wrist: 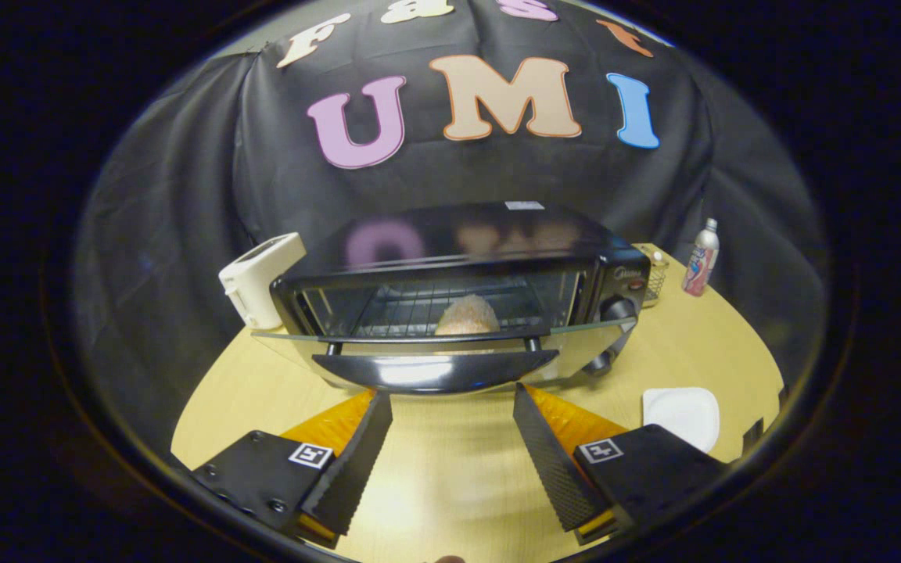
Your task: Open the toaster oven, put the food inside, and close the toaster oven door.
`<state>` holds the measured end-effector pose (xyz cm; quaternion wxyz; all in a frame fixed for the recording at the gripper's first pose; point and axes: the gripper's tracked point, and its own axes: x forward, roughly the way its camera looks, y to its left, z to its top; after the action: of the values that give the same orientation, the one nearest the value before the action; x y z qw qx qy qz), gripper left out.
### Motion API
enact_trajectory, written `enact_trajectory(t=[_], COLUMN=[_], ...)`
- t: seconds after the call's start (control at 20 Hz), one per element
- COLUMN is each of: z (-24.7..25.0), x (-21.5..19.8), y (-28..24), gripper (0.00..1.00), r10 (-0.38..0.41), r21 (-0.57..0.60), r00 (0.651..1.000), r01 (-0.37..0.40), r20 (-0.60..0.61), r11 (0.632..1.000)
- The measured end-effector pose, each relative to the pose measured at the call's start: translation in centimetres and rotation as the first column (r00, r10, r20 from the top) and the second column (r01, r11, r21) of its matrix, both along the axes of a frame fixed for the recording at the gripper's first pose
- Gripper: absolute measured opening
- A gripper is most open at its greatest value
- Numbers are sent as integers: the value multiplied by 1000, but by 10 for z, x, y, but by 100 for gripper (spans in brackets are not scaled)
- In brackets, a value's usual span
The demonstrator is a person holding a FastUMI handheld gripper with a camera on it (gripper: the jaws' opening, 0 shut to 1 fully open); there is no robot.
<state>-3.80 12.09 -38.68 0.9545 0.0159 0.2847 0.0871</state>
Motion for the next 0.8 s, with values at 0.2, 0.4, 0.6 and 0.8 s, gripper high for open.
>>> enact_trajectory(t=[0.2, 0.4, 0.6, 0.8], z=[16, 29, 62, 127], x=[15, 18, 20, 32], y=[2, -2, -13, -26], gripper=[98, 98, 98, 98], r10=[-10, -14, -25, -41], r21=[18, 18, 7, -2], r00=[999, 998, 994, 976], r01=[10, 13, 25, 42], r20=[36, 54, 103, 213], r11=[1000, 1000, 1000, 999])
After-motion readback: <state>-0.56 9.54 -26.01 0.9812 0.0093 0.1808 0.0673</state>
